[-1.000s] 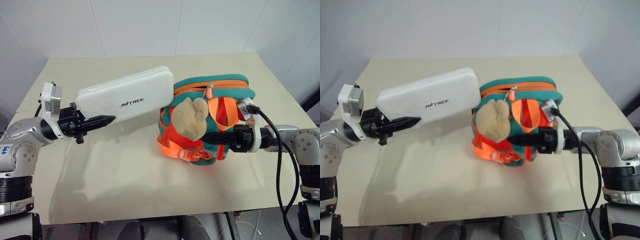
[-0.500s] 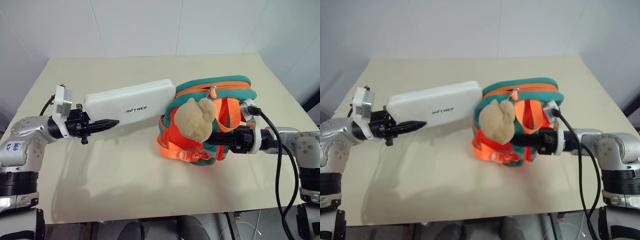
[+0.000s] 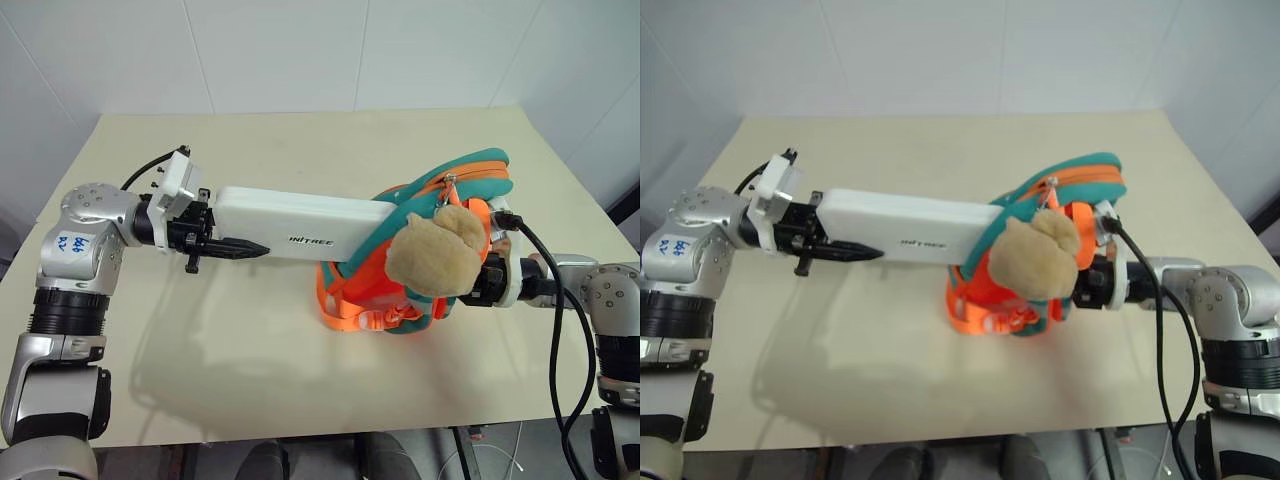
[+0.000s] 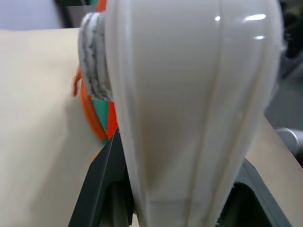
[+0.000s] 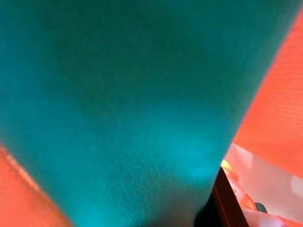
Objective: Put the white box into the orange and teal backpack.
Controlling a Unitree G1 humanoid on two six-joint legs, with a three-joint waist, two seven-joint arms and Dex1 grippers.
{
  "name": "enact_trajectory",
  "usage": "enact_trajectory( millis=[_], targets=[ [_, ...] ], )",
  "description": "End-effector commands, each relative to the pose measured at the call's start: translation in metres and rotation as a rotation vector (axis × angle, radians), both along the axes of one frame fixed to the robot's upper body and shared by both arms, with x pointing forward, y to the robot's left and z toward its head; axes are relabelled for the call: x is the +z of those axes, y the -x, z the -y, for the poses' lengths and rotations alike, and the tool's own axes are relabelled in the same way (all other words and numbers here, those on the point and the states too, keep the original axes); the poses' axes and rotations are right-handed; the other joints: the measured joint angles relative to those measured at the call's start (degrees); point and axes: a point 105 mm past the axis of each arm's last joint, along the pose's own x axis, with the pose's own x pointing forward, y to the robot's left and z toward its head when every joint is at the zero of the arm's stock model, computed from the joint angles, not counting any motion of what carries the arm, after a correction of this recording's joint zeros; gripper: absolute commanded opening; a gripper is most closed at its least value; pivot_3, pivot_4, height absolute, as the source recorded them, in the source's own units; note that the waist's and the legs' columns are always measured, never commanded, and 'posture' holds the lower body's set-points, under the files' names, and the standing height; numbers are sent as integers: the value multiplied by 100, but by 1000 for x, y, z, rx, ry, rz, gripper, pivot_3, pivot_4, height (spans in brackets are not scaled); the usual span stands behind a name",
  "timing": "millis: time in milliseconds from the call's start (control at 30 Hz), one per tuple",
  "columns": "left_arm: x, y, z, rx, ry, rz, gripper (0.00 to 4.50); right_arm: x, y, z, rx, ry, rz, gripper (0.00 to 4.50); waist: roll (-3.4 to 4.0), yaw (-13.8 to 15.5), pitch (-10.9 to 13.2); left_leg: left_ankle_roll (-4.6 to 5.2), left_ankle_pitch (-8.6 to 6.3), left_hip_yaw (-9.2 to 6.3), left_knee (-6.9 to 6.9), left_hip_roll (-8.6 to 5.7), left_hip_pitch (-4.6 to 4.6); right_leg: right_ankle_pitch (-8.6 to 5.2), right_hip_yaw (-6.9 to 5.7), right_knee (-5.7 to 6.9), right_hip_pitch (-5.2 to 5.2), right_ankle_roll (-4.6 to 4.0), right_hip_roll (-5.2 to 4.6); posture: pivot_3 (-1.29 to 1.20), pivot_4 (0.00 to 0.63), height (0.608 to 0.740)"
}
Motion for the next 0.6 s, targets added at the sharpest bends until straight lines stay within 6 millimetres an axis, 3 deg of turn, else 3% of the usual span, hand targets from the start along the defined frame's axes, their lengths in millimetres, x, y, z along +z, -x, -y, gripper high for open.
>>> enact_trajectory(
  millis=[33,233,600],
  targets=[
    [9,5,8,-94,-35,54,1418,5,4,-7,30,-11,27,554,0,3,0,0,0,0,0,1,0,0,0,0,0,0,0,0,150,740],
    [3,2,10,-102,-77,116,1418,4,5,-7,28,-15,25,554,0,8,0,0,0,0,3,1,-1,0,0,1,0,0,-1,0,150,740],
    [-3,-28,-11,181,-131,260,1418,3,5,-9,30,-17,21,554,0,10,0,1,-1,0,11,2,0,1,0,8,2,2,0,0,150,740]
  ],
)
